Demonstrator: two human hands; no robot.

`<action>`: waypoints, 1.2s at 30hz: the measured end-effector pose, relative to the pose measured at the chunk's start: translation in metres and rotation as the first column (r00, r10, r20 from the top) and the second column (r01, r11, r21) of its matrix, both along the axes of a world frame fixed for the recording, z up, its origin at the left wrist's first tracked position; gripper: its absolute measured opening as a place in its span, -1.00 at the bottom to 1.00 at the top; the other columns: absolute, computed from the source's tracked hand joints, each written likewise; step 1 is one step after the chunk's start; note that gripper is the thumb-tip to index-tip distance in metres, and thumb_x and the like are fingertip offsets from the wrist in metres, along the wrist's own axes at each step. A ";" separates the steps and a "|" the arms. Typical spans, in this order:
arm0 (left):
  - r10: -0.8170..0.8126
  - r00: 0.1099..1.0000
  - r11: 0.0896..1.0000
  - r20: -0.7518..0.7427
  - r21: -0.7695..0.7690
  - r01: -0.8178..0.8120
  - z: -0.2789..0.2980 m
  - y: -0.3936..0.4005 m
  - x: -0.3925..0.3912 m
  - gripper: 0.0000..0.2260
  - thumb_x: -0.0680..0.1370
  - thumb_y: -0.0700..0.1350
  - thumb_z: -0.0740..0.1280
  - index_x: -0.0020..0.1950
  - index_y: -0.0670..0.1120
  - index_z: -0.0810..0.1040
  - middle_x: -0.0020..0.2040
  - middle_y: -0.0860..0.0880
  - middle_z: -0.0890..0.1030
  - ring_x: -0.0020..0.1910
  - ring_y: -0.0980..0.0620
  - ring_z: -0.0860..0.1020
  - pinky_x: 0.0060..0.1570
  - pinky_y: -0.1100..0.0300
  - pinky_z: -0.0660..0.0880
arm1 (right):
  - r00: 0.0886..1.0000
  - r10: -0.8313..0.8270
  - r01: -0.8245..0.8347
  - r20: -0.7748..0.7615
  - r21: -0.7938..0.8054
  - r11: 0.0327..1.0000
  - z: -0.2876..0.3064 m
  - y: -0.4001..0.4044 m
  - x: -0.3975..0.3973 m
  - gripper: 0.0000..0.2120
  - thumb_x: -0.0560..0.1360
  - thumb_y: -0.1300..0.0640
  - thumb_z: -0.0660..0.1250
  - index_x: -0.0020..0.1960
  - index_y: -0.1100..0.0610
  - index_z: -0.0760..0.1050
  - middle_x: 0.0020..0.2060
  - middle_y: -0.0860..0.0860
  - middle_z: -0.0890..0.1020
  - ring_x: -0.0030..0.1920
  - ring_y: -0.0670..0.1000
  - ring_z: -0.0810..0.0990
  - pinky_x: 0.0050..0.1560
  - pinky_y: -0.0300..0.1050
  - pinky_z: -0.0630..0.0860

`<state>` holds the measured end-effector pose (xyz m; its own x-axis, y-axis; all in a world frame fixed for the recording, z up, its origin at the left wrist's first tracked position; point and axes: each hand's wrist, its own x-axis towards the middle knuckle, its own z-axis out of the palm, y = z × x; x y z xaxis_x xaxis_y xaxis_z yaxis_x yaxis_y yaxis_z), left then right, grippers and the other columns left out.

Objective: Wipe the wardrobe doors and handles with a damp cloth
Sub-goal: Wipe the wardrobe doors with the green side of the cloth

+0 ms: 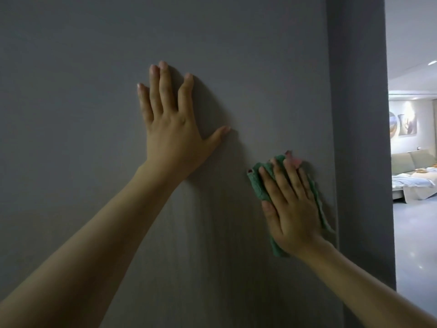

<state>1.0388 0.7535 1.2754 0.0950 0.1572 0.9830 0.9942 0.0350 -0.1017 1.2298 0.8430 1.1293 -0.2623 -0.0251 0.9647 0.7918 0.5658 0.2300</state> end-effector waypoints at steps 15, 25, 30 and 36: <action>0.026 0.997 0.996 -0.075 -0.083 -0.032 -0.006 -0.034 -0.013 -0.34 0.50 0.28 0.07 0.53 -0.02 0.21 0.55 -0.20 0.10 0.55 -0.14 -0.02 0.42 -0.16 -0.34 | 0.996 0.029 -0.033 0.083 0.044 0.998 -0.006 -0.018 -0.034 -0.54 0.63 -0.01 -0.04 0.50 0.09 0.13 0.47 0.03 0.22 0.49 0.15 0.15 0.50 0.11 0.02; 0.160 0.985 0.986 0.066 -0.065 -0.156 -0.054 -0.080 -0.092 -0.42 0.54 0.17 0.04 0.52 -0.03 0.24 0.53 -0.28 0.10 0.52 -0.24 -0.01 0.43 -0.26 -0.22 | 0.994 -0.002 -0.002 -0.108 -0.031 1.000 -0.004 -0.036 -0.086 -0.51 0.63 -0.02 -0.07 0.50 0.15 0.14 0.48 0.10 0.22 0.48 0.21 0.17 0.49 0.16 0.01; 0.104 0.992 0.991 0.071 -0.096 -0.098 -0.058 -0.082 -0.109 -0.45 0.57 0.16 0.01 0.54 0.00 0.23 0.53 -0.24 0.15 0.52 -0.25 0.04 0.46 -0.21 -0.11 | 0.998 -0.007 0.007 -0.065 -0.004 1.000 0.020 -0.031 -0.070 -0.52 0.64 -0.02 -0.08 0.51 0.13 0.12 0.48 0.08 0.22 0.49 0.17 0.15 0.47 0.18 0.08; 0.073 0.996 0.996 0.057 -0.060 -0.069 -0.060 -0.075 -0.118 -0.45 0.56 0.18 0.02 0.53 0.04 0.25 0.53 -0.21 0.18 0.51 -0.22 0.08 0.45 -0.14 -0.10 | 0.942 -0.050 0.026 -0.331 -0.077 0.997 0.018 -0.058 -0.139 -0.51 0.62 -0.01 -0.02 0.50 0.16 0.17 0.48 0.13 0.24 0.48 0.21 0.17 0.48 0.17 0.03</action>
<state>0.9209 0.6788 1.2155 0.0235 0.2185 0.9756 0.9938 0.1014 -0.0467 1.0906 0.7846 1.1472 0.0738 0.0499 0.9960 0.8375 0.5392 -0.0891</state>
